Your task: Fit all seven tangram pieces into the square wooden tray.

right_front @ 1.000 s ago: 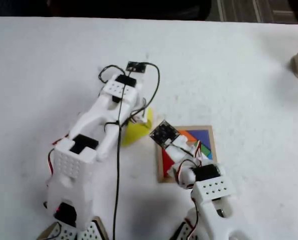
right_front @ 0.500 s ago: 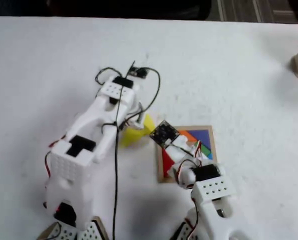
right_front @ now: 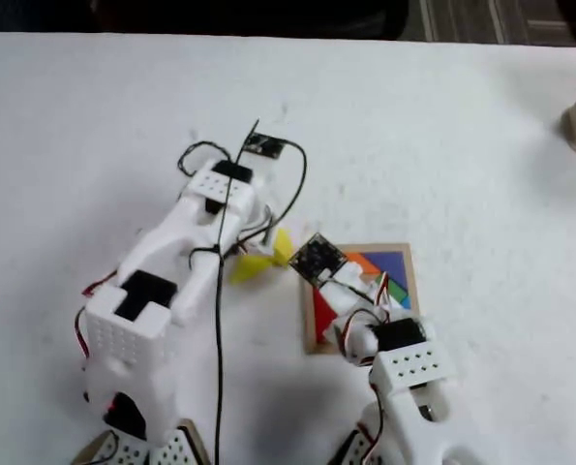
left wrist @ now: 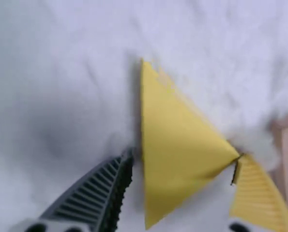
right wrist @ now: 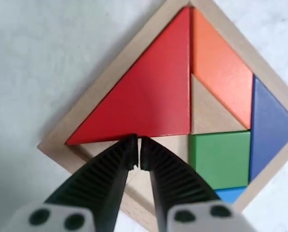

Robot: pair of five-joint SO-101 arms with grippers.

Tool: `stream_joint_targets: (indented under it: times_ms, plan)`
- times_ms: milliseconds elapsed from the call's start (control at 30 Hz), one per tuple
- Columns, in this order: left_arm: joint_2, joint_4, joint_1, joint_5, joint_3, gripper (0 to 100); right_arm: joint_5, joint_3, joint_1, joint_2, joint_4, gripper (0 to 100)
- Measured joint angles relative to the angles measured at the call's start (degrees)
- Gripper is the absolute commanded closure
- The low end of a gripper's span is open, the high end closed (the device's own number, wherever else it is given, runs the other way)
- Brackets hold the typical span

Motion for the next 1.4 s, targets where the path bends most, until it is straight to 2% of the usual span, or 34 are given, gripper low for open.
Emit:
stream_joint_targets:
  times_ms: [267,467,700,1100,1400]
  plan:
    - [5.7,2.9,0.1,0.0,-8.8,67,0.0,0.0,0.0,0.0,0.0,98.1]
    - [6.6,2.9,0.1,0.0,-10.5,68,0.0,0.0,0.0,0.0,0.0,98.1]
    - [6.4,2.8,0.4,-0.3,-10.7,83,0.0,0.0,0.0,0.0,0.0,98.1]
    - [5.4,2.5,0.4,0.5,-12.8,83,0.0,0.0,0.0,0.0,0.0,98.1]
    - [5.4,6.9,2.3,1.8,-14.7,83,0.0,0.0,0.0,0.0,0.0,98.1]
